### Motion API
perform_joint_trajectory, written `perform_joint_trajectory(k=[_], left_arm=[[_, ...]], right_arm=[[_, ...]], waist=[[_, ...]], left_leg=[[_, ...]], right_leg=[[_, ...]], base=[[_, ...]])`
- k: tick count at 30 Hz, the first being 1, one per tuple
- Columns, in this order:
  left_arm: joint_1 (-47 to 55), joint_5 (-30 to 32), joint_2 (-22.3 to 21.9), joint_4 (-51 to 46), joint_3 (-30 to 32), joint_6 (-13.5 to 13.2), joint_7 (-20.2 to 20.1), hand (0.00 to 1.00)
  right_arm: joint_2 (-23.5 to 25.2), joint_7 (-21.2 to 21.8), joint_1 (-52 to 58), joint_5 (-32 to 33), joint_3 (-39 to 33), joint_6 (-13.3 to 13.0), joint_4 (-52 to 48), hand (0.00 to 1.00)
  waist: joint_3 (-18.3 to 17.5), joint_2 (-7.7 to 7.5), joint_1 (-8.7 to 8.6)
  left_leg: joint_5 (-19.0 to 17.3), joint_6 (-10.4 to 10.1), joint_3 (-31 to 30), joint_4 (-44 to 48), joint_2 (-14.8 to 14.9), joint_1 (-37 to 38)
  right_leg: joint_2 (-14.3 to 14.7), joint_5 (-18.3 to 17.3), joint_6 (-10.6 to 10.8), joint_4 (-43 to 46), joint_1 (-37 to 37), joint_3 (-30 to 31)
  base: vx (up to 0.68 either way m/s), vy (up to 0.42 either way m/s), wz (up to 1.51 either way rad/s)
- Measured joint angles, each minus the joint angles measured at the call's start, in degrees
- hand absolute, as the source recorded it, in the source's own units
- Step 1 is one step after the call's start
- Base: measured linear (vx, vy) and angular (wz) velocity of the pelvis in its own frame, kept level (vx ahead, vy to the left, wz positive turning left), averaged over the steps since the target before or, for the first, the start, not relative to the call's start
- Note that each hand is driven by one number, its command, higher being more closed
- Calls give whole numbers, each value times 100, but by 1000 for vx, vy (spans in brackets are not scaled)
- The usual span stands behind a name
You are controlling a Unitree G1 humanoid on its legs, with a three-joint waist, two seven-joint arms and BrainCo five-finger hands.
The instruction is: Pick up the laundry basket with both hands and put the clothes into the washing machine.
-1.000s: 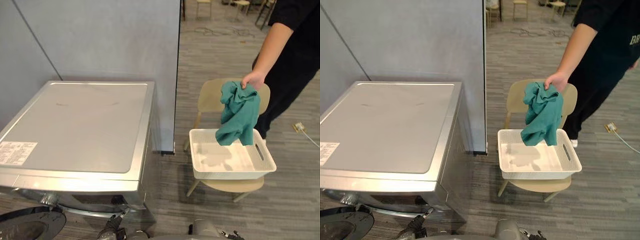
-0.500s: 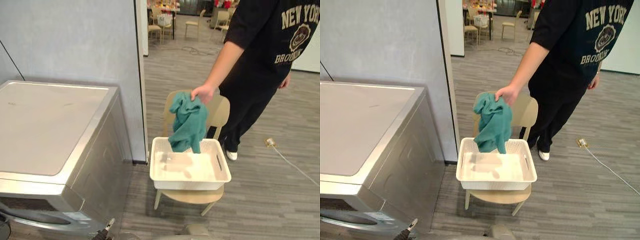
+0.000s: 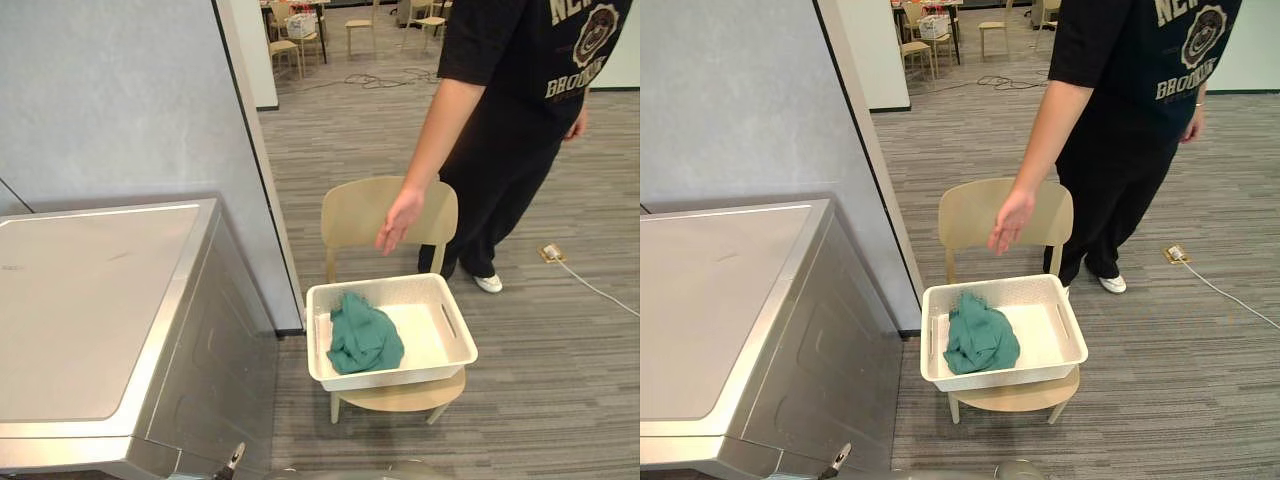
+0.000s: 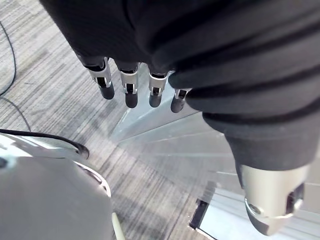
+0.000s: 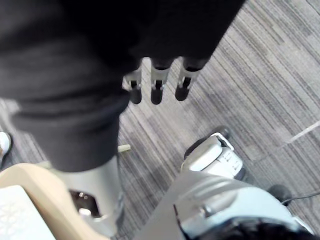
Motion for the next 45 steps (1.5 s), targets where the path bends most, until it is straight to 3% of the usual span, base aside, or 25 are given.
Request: perform_joint_trajectory(k=[1, 2, 4, 6, 7, 8, 9, 10, 12, 15, 16, 18, 19, 22, 24, 25, 26, 29, 32, 35, 37, 38, 42, 45], left_arm=[[12, -2, 34, 1, -123, 6, 1, 0], [35, -7, 87, -2, -120, 11, 22, 0], [22, -6, 141, -28, -122, 9, 33, 0], [-2, -15, 149, -126, -123, -40, 33, 0], [0, -15, 142, -145, -123, -53, 32, 0], [-6, -17, 144, -158, -124, -71, 22, 0], [-15, -10, 224, -118, -124, -96, 12, 0], [-68, -11, 125, -50, -137, -84, 4, 0], [-117, 36, -105, -37, -101, -99, -13, 0], [-105, 115, -164, -31, 117, -100, -1, 0], [-104, 75, -155, -38, 252, -102, 5, 0], [-106, 23, -122, -49, 337, -104, 7, 0], [-101, -28, -124, -72, 389, -105, 7, 0], [-108, -20, -109, -102, 362, -104, -2, 0], [-94, -17, -120, -161, 179, -108, -1, 0], [-69, -14, -118, -212, 107, -111, -1, 0], [-46, -11, -103, -217, -16, -117, 0, 0], [-73, 71, -109, -208, -82, -104, 29, 0], [-72, 291, -95, -208, -82, -96, 167, 0], [-116, 514, -76, -211, -390, -96, 165, 0], [-129, 568, -52, -211, -585, -96, 162, 0], [-135, 572, -38, -213, -728, -99, 164, 0], [-169, 575, -4, -298, -976, -149, 156, 0], [-335, 576, 28, -332, -1018, -224, 155, 0]], right_arm=[[24, -8, 9, -9, 88, 12, -69, 0], [50, -7, 66, -5, 174, 14, -160, 0], [44, -12, 111, -3, 182, 13, -181, 0], [30, -13, 174, 6, 120, 13, -182, 0], [44, -12, 157, 7, 73, 13, -188, 0], [68, -37, 158, 11, -3, 10, -209, 0], [107, -35, 171, 6, -145, 17, -191, 0], [67, -35, 164, 2, -211, 22, -188, 0], [-69, -43, 140, -7, -339, 20, -196, 0], [-131, -12, 38, -85, -244, 70, -186, 0], [-123, -3, 9, -181, -108, 74, -181, 0], [-144, 12, -7, -188, -68, 51, -184, 0], [-159, 7, -6, -188, -78, 50, -184, 0], [-178, -1, 37, -150, -66, 61, -289, 0], [-183, -16, 124, -63, 126, 67, -885, 0], [-196, -18, 149, -5, 171, 67, -1283, 0], [-182, -37, 200, 18, 211, 54, -2030, 0], [68, -151, 479, 6, 208, -51, -4036, 0], [269, -276, 613, -46, 204, -246, -5251, 0], [369, -272, 1002, -295, 329, -338, -6272, 0], [339, -257, 1138, -541, 383, -393, -6674, 0], [275, -257, 1136, -757, 416, -402, -6848, 0], [-209, -231, 940, -1354, 852, -509, -7165, 0], [-600, -93, 411, -1588, 1547, -547, -7165, 0]], waist=[[94, -21, -66], [136, -55, -106], [132, -86, -124], [163, -155, -100], [170, -149, -98], [168, -160, -110], [151, -241, -114], [204, -127, -139], [150, 123, -81], [152, 76, -80], [121, -32, -100], [99, -69, -111], [99, -61, -104], [112, -42, -112], [123, -29, -106], [120, -9, -111], [115, 12, -121], [97, 11, -186], [80, 39, -153], [77, 66, -238], [43, 172, -301], [76, 128, -319], [81, 186, -287], [203, 81, -250]], left_leg=[[-8, 13, -39, -8, 0, 58], [9, 26, -34, -11, -3, 77], [95, -52, -95, -23, -7, 96], [167, -170, -230, -68, 39, 87], [194, -216, -276, -68, 82, 83], [229, -318, -363, -116, 187, 67], [249, -638, -485, -208, 304, 90], [273, -672, -583, -251, 477, 111], [345, -751, -564, -427, 514, 246], [500, -883, -250, -517, 818, 487], [500, -886, -228, -213, 906, 393], [499, -875, -155, 559, 1133, 9], [544, -653, 69, 1166, 1345, -275], [808, -251, 222, 1740, 1519, -554], [518, -418, 101, 1845, 1263, -669], [439, -504, 14, 1678, 971, -678], [312, -405, 96, 1246, 722, -589], [343, -524, -68, 300, 515, -435], [365, -514, 14, 146, 461, -411], [372, -504, -53, 56, 449, -522], [389, -501, -110, 14, 447, -647], [394, -497, -104, -3, 449, -720], [516, -481, -124, -161, 467, -843], [600, -438, -280, -198, 471, -1114]], right_leg=[[-84, 268, 51, 782, -409, -93], [-181, 169, -161, 1545, -776, -175], [-391, 32, -328, 1755, -940, -228], [-1044, -143, -612, 1030, -909, -362], [-1176, -144, -627, 699, -855, -350], [-1376, -67, -637, -193, -671, -212], [-1402, 400, 65, -1184, -270, -78], [-1233, 432, -19, -1275, -160, -235], [-928, 347, -144, -1298, -164, -245], [-580, -45, -367, -844, -191, -333], [-542, -211, -475, -682, -241, -371], [-492, -278, -579, -670, -147, -530], [-442, -328, -668, -672, -28, -654], [-442, -384, -765, -767, 337, -978], [-572, -377, -797, -817, 421, -1050], [-605, -364, -779, -869, 439, -1060], [-594, -335, -731, -898, 429, -1062], [-602, -256, -712, -920, 208, -1096], [-604, -180, -689, -1020, 159, -973], [-602, -117, -645, -1222, 141, -1050], [-598, -74, -627, -1329, 79, -1112], [-588, -43, -637, -1359, 8, -1108], [-512, 188, -640, -1657, -52, -1110], [-483, 402, -645, -1990, -88, -1219]], base=[[-50, -12, 32], [-10, -60, 29], [42, -127, 33], [168, -264, 34], [238, -397, 25], [196, -433, 28], [205, -518, 35], [99, -350, 27], [102, -258, -9], [75, -290, -15], [11, -250, 9], [23, -231, 25], [36, -174, 39], [52, -175, 53], [23, -41, 36], [-1, 42, 8], [26, 47, 16], [41, 43, 20], [13, 57, -10], [38, 41, 8], [56, 18, 12], [69, 10, 2], [76, 13, 0], [-3, 24, 22]])
